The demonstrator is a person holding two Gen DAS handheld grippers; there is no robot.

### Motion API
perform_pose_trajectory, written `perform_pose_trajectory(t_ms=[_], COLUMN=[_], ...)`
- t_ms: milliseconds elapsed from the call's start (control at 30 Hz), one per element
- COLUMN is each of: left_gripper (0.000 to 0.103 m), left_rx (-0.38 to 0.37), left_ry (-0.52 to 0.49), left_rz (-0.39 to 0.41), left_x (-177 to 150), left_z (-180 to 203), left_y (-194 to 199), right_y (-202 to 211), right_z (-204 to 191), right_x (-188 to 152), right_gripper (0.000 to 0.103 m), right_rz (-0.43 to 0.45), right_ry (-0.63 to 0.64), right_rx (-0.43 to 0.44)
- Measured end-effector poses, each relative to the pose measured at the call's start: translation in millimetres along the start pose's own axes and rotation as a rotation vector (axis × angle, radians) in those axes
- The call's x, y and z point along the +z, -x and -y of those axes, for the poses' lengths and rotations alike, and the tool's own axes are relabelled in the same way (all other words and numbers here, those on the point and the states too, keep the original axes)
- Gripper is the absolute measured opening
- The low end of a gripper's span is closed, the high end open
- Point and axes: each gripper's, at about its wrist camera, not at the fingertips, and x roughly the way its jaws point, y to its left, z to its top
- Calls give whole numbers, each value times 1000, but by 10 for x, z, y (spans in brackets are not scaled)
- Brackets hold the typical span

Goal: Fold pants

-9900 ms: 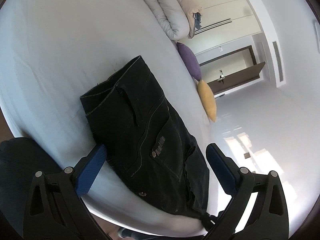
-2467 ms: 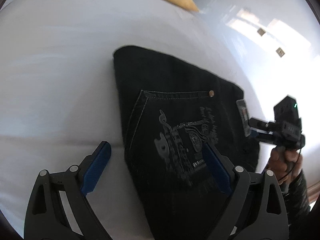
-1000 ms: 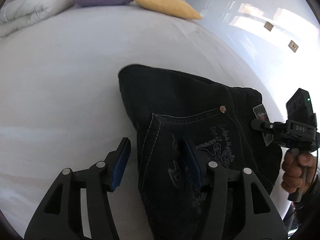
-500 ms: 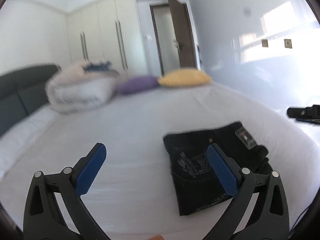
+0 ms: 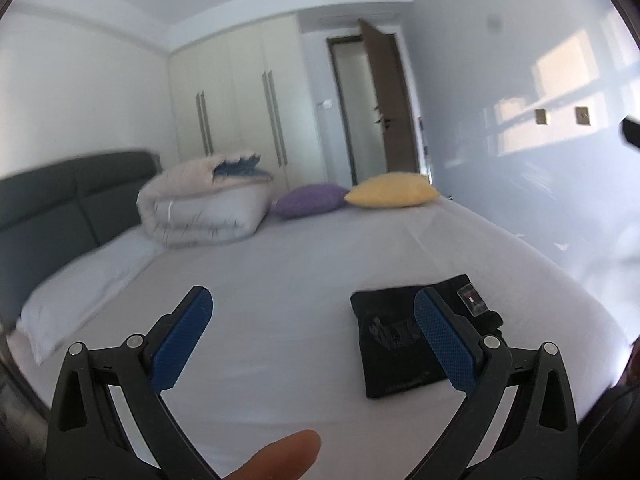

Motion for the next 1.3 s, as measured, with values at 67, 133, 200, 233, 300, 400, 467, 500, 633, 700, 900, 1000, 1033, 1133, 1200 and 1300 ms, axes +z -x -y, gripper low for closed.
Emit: perform_pose_trajectory(t_ms=[67, 133, 200, 233, 300, 400, 467, 500, 633, 700, 900, 1000, 1033, 1133, 1200, 1300], left_gripper=[103, 103, 103, 103, 103, 103, 103, 103, 103, 103, 103, 103, 103, 103, 103, 103], left_rx=[-28, -51, -79, -90, -109, -101, -97, -98, -98, -102, -110, -108, -107, -106, -105, -104], left_ry=[36, 49, 55, 64, 90, 93, 102, 107, 110, 106, 110, 110, 110, 110, 109, 111], left_rz=[-71, -124, -203, -233, -295, -349, -380, -390, -412, -420, -442, -448, -450, -454, -457, -459], left_x=[-66, -166, -306, -376, -530, -755, -874, -939, -1073, -1135, -1213, -1213, -1217, -1221, -1237, -1247], left_z=[1, 17, 52, 66, 70, 113, 129, 156, 201, 223, 229, 210, 212, 206, 213, 217], left_y=[-4, -34, -183, -251, -337, -518, -600, -698, -901, -938, -1035, -1044, -1045, -1039, -1058, -1066], right_y=[70, 55, -44, -116, -227, -353, -428, -442, -511, -535, -560, -573, -582, -584, -592, -605], right_z=[-42, -83, -137, -156, -161, -135, -155, -165, -222, -254, -321, -330, -328, -329, -323, -321], right_x=[43, -18, -147, -252, -446, -715, -831, -894, -1090, -1172, -1300, -1314, -1311, -1322, -1324, -1330], right_gripper=[103, 103, 103, 103, 103, 103, 103, 103, 103, 103, 103, 103, 103, 103, 103, 103], right_rz=[2, -53, -138, -198, -293, -412, -462, -476, -551, -576, -606, -611, -613, -620, -624, -632], right_ry=[-2, 11, 27, 29, 10, -36, -35, -34, -55, -58, -47, -41, -41, -44, -44, -41], right_rx=[10, 10, 11, 3, -10, -3, -13, -16, -10, -7, 2, 0, 0, -2, -2, 0])
